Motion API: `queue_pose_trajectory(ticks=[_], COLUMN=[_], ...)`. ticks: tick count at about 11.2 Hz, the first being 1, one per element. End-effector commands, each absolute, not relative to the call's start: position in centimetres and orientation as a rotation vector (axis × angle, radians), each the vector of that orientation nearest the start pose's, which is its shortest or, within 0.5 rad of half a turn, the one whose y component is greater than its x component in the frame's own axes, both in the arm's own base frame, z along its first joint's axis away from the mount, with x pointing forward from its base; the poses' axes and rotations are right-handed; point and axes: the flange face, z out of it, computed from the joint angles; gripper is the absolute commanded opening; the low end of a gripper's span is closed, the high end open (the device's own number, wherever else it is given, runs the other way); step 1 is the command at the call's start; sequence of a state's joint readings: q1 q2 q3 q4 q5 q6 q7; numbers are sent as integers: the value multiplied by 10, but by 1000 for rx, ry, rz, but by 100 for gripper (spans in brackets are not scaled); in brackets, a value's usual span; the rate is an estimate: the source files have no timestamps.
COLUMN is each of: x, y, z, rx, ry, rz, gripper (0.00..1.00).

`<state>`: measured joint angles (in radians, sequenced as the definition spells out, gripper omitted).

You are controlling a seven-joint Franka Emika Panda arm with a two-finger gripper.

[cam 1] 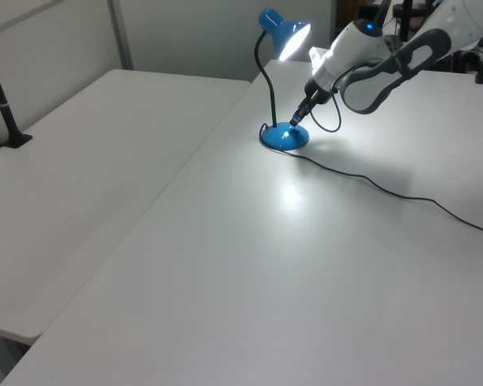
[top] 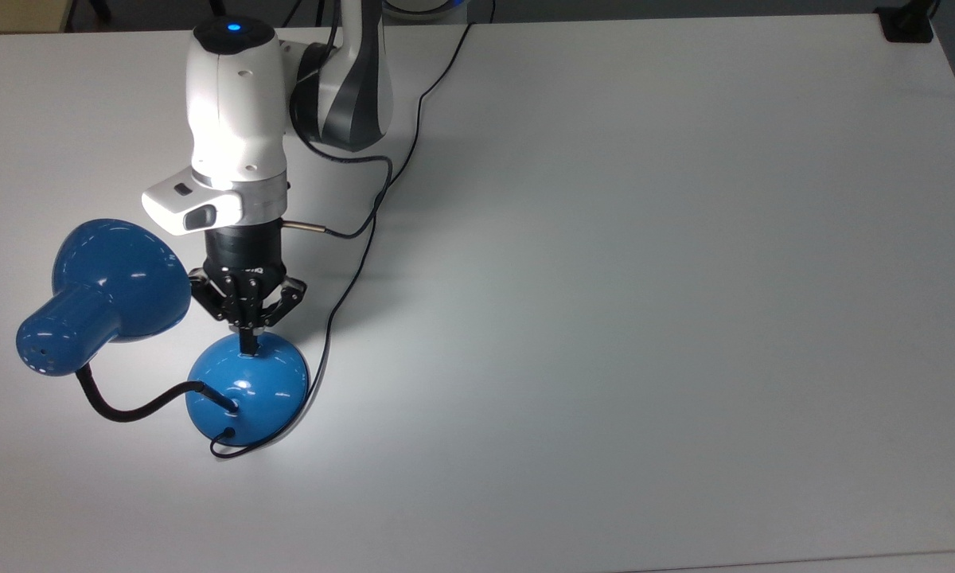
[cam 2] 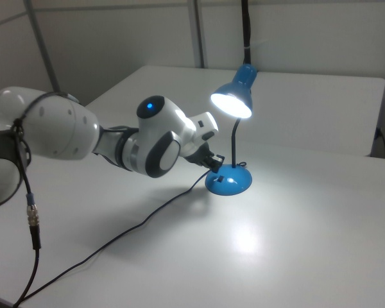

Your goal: Turn on the lamp

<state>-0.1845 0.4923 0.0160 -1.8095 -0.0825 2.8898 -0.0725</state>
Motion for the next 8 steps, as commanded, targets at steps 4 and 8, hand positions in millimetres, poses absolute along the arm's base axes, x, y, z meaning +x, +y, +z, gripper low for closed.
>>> queue_pose_trajectory(ticks=[4, 8], x=[628, 600], y=[-8, 28], z=[440, 529], rx=[-3195, -3204], ry=[-148, -191], rz=[-349, 1], gripper=[2, 8])
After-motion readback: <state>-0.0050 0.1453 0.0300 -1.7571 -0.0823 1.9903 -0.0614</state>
